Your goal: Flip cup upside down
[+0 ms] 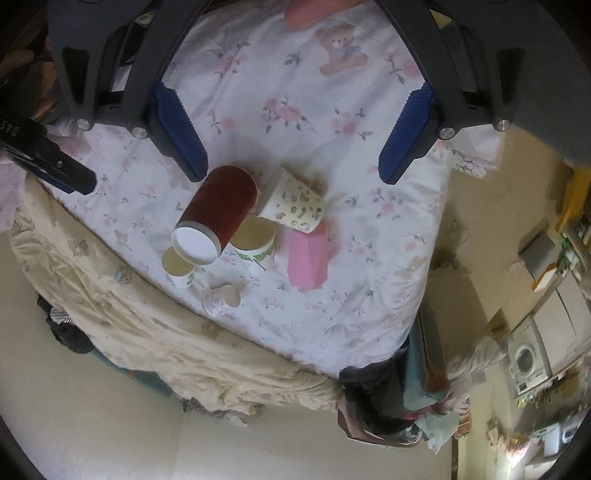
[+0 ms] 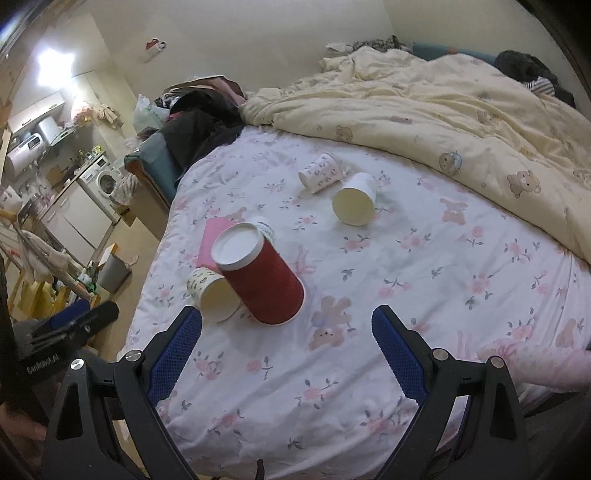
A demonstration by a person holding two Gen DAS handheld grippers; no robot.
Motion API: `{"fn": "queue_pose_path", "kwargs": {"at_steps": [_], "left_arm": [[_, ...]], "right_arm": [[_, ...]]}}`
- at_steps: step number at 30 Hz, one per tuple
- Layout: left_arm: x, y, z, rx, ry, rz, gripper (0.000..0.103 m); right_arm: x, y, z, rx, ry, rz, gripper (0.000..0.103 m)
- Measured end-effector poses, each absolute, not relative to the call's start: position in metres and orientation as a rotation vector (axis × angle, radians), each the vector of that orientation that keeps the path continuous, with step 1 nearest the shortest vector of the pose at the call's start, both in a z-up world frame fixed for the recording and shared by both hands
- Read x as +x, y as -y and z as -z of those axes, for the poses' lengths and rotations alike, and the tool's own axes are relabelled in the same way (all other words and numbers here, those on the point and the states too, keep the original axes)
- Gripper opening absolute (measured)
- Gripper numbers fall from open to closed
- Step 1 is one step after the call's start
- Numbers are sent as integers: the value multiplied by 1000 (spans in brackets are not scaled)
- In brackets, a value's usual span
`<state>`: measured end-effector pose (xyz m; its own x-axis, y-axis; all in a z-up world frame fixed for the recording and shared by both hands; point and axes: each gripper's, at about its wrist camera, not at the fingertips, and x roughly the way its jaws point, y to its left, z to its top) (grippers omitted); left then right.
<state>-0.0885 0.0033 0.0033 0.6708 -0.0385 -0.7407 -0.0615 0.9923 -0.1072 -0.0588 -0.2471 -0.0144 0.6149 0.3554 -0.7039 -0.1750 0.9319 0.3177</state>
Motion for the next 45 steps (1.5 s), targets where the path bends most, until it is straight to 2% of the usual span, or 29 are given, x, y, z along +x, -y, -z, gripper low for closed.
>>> {"fn": "queue_pose_path", "kwargs": {"at_steps": [3,6,45], "left_arm": [[-89,-4,-4,-111,-811,-40,92],[-88,-6,-5,-100,-794,-58,103],[-84,1,4,-101,-835,-26,103]], "right_arm": [[-63,240,16,197,-846,-295,96],[-64,234,18,171,-838,-288,96],[-59,229,24,175,-854,-295,96]]}}
